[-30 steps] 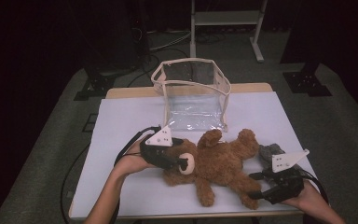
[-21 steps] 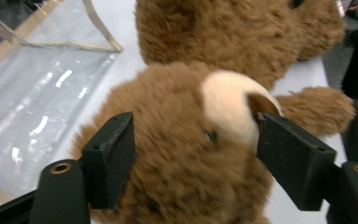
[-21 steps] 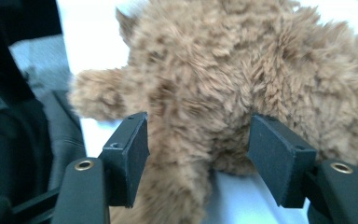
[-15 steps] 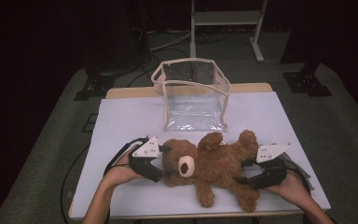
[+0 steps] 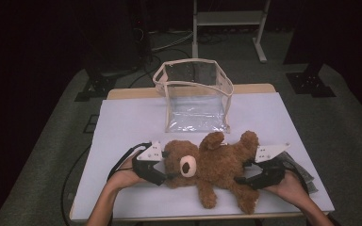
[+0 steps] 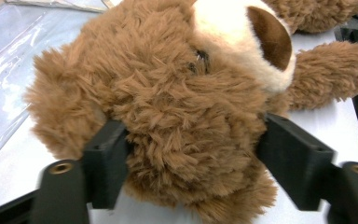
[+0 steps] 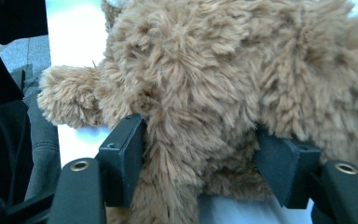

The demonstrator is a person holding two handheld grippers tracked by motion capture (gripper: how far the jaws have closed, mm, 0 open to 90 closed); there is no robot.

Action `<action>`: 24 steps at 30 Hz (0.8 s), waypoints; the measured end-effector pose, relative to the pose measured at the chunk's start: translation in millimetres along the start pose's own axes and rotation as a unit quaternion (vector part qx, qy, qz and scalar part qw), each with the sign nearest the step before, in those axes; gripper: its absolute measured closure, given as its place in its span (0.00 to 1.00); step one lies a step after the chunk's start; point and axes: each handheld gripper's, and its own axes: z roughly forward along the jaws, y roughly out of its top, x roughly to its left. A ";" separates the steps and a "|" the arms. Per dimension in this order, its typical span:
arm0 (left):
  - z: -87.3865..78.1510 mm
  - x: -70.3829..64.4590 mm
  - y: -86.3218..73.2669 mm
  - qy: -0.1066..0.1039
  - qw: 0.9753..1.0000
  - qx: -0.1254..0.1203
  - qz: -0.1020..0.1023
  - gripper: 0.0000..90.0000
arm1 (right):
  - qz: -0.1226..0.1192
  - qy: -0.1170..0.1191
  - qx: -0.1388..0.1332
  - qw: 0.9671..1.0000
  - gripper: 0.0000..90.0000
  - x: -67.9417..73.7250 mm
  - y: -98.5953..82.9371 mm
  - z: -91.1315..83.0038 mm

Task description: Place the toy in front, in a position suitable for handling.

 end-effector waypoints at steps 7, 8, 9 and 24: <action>-1.2 -1.2 -2.1 -0.002 1.000 -0.027 -0.006 0.44 | 0.011 0.009 -0.008 1.000 0.46 0.3 0.8 3.8; -1.4 -1.6 -1.9 -0.002 1.000 -0.029 -0.008 0.44 | 0.016 0.016 -0.011 1.000 0.47 -0.4 0.7 4.1; -2.1 -2.2 -1.2 -0.003 1.000 -0.029 -0.008 0.44 | 0.020 0.022 -0.014 0.999 0.47 -1.2 1.0 4.8; -30.8 -10.6 -9.7 0.002 1.000 -0.010 -0.012 0.44 | 0.011 0.059 -0.026 0.998 0.48 9.9 19.0 24.2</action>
